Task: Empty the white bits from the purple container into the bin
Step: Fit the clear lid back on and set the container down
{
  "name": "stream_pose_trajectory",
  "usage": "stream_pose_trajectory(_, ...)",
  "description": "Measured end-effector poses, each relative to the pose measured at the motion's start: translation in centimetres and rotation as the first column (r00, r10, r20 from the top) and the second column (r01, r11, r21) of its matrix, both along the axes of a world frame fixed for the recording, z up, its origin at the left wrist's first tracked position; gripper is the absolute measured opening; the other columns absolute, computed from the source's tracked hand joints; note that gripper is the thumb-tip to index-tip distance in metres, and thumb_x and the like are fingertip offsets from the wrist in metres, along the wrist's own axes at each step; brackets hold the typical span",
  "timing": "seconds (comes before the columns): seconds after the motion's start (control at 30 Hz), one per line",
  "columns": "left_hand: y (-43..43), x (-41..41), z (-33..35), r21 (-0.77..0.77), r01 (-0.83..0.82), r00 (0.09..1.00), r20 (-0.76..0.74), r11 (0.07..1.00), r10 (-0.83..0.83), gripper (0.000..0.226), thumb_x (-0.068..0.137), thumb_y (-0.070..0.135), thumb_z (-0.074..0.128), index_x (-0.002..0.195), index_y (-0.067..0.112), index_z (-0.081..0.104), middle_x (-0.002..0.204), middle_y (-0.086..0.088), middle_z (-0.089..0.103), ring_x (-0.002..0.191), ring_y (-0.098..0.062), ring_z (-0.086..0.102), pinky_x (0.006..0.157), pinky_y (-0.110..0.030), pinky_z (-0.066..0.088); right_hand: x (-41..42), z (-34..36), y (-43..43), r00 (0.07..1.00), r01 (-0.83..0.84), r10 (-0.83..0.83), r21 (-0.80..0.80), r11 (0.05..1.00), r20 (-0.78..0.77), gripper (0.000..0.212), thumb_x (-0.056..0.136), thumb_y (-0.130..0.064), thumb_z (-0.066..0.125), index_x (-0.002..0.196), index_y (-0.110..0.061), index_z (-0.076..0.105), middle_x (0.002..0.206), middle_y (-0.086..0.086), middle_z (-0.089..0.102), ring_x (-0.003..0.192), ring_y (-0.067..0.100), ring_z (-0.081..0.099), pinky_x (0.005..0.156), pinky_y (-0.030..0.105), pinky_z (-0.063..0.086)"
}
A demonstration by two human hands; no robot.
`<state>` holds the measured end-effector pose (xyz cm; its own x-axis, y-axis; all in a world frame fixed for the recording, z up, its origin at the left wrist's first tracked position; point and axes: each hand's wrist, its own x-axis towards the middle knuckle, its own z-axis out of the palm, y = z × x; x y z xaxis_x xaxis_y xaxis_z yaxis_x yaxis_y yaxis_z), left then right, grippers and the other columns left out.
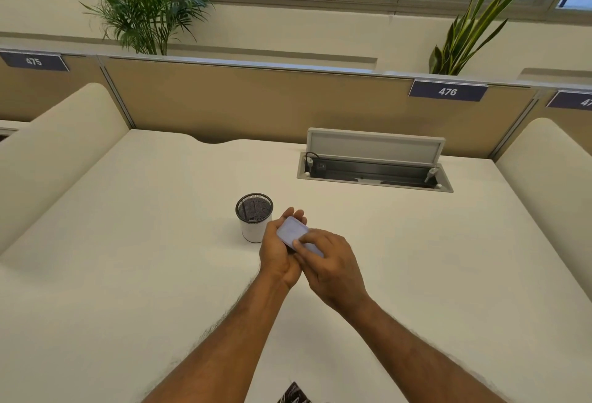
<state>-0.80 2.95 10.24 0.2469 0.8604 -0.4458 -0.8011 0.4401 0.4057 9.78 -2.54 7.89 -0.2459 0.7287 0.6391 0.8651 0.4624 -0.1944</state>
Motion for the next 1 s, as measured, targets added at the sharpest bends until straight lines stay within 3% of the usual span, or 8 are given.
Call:
stream_pose_trajectory(0.13, -0.2, 0.4, 0.4, 0.009, 0.017, 0.996, -0.089, 1.000, -0.016, 0.042, 0.100, 0.031, 0.037, 0.134, 0.009, 0.048, 0.119, -0.009, 0.052, 0.121, -0.025, 0.051, 0.089, -0.037, 0.046, 0.4, 0.8, 0.2, 1.000, 0.003, -0.003, 0.058, 0.998, 0.004, 0.029, 0.086, -0.013, 0.066, 0.115, -0.010, 0.066, 0.102, 0.010, 0.072, 0.085, 0.025, 0.068, 0.068, 0.034, 0.058)
stream_pose_trajectory(0.2, -0.2, 0.5, 0.4, -0.012, 0.016, 0.994, -0.108, 1.000, -0.017, 0.047, 0.099, 0.030, 0.041, 0.140, 0.008, 0.042, 0.108, -0.006, 0.056, 0.108, -0.022, 0.056, 0.082, -0.033, 0.049, 0.5, 1.2, 0.2, 0.999, 0.016, -0.018, 0.067, 0.998, 0.029, 0.030, 0.085, -0.012, 0.066, 0.115, -0.009, 0.066, 0.099, 0.010, 0.072, 0.078, 0.023, 0.068, 0.063, 0.029, 0.059)
stream_pose_trajectory(0.3, 0.1, 0.6, 0.1, -0.033, 0.000, 0.994, -0.113, 0.999, -0.004, 0.046, 0.098, 0.029, 0.044, 0.139, 0.009, 0.044, 0.096, -0.007, 0.057, 0.089, -0.020, 0.056, 0.072, -0.033, 0.051, 0.6, 1.0, 0.3, 0.999, 0.020, -0.023, 0.061, 0.998, 0.040, 0.029, 0.087, -0.016, 0.064, 0.116, -0.010, 0.064, 0.097, 0.010, 0.072, 0.074, 0.023, 0.068, 0.059, 0.030, 0.059)
stream_pose_trajectory(0.47, 0.2, 0.7, 0.0, -0.042, -0.007, 0.992, -0.122, 0.999, 0.002, 0.042, 0.098, 0.028, 0.043, 0.135, 0.009, 0.048, 0.105, -0.009, 0.056, 0.097, -0.022, 0.054, 0.085, -0.037, 0.047, 0.9, 0.9, 0.2, 0.999, 0.020, -0.021, 0.025, 0.999, 0.037, 0.026, 0.090, -0.022, 0.060, 0.114, -0.012, 0.064, 0.096, 0.010, 0.071, 0.076, 0.025, 0.067, 0.057, 0.033, 0.058)
stream_pose_trajectory(0.67, 1.0, -0.2, 0.6, -0.070, -0.040, 0.990, -0.139, 0.997, 0.030, 0.017, 0.094, 0.029, 0.050, 0.099, 0.019, 0.062, 0.104, -0.006, 0.058, 0.087, -0.020, 0.056, 0.070, -0.041, 0.046, 2.0, 1.4, -0.5, 0.990, 0.122, -0.118, 0.043, 0.992, -0.083, 0.016, 0.086, -0.018, 0.066, 0.100, -0.011, 0.070, 0.092, 0.007, 0.070, 0.078, 0.024, 0.062, 0.058, 0.032, 0.053)
stream_pose_trajectory(0.8, 0.9, 0.0, 0.7, -0.089, -0.027, 0.988, -0.157, 0.996, 0.013, 0.039, 0.094, 0.033, 0.049, 0.129, 0.016, 0.053, 0.123, -0.009, 0.053, 0.088, -0.020, 0.055, 0.081, -0.046, 0.043, 2.3, 1.7, -0.4, 0.989, 0.128, -0.123, 0.058, 0.990, -0.087, 0.010, 0.082, -0.012, 0.068, 0.092, -0.010, 0.070, 0.085, 0.007, 0.069, 0.069, 0.026, 0.060, 0.054, 0.034, 0.049)
stream_pose_trajectory(0.9, 0.7, 0.3, 0.8, -0.086, -0.033, 0.985, -0.169, 0.996, 0.018, 0.041, 0.094, 0.034, 0.048, 0.132, 0.016, 0.050, 0.142, -0.012, 0.048, 0.094, -0.023, 0.054, 0.086, -0.049, 0.042, 2.4, 1.9, -0.2, 0.990, 0.125, -0.122, 0.050, 0.991, -0.067, 0.008, 0.081, -0.010, 0.067, 0.089, -0.011, 0.069, 0.083, 0.007, 0.068, 0.068, 0.026, 0.058, 0.055, 0.035, 0.046)
stream_pose_trajectory(1.0, 0.7, 0.3, 0.8, -0.089, -0.038, 0.986, -0.165, 0.995, 0.023, 0.044, 0.094, 0.035, 0.049, 0.133, 0.015, 0.050, 0.145, -0.013, 0.046, 0.090, -0.023, 0.055, 0.085, -0.049, 0.042, 2.5, 2.0, -0.2, 0.992, 0.114, -0.112, 0.021, 0.993, -0.061, 0.007, 0.084, -0.015, 0.065, 0.090, -0.012, 0.067, 0.085, 0.006, 0.067, 0.073, 0.025, 0.057, 0.059, 0.035, 0.046)
